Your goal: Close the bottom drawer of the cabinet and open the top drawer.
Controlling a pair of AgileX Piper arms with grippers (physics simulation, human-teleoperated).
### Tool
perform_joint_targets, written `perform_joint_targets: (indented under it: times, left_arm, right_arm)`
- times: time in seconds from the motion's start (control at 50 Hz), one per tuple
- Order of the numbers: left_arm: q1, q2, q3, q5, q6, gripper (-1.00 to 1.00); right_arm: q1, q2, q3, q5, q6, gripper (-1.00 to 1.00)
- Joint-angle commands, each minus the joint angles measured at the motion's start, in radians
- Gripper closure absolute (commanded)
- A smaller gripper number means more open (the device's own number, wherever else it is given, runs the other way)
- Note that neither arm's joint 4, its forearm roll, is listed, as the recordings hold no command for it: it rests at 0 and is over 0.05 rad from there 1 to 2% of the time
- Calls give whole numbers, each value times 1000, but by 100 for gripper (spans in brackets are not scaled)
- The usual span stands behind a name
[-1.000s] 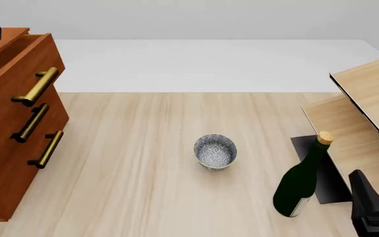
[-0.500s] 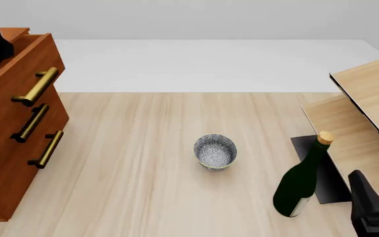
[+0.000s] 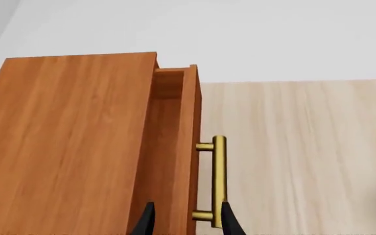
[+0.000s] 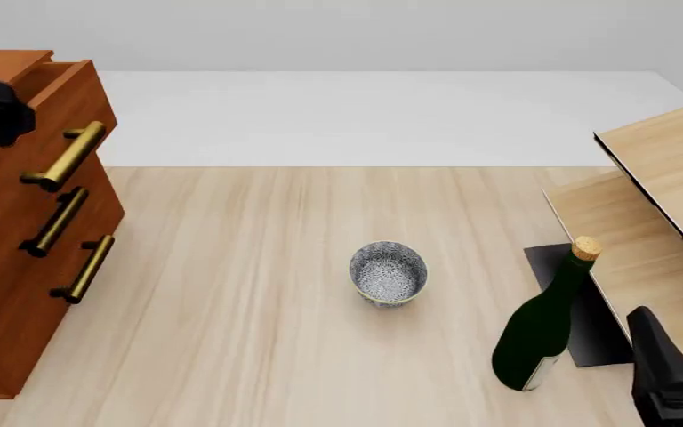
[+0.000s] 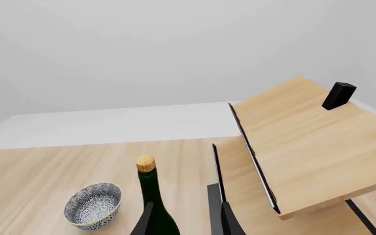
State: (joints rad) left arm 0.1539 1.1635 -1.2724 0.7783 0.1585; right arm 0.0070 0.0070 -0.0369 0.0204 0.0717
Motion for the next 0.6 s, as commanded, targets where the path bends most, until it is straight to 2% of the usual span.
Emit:
perform_joint_targets:
  times: [0.02,0.6]
  left_arm:
    - [5,-5,38,-17,-11,-100]
    - [-23,4,138,-86,-62,-100]
  right_arm:
    - [0,0,0,0,-1,-100]
    - [1,-2,2,-1,-4,-100]
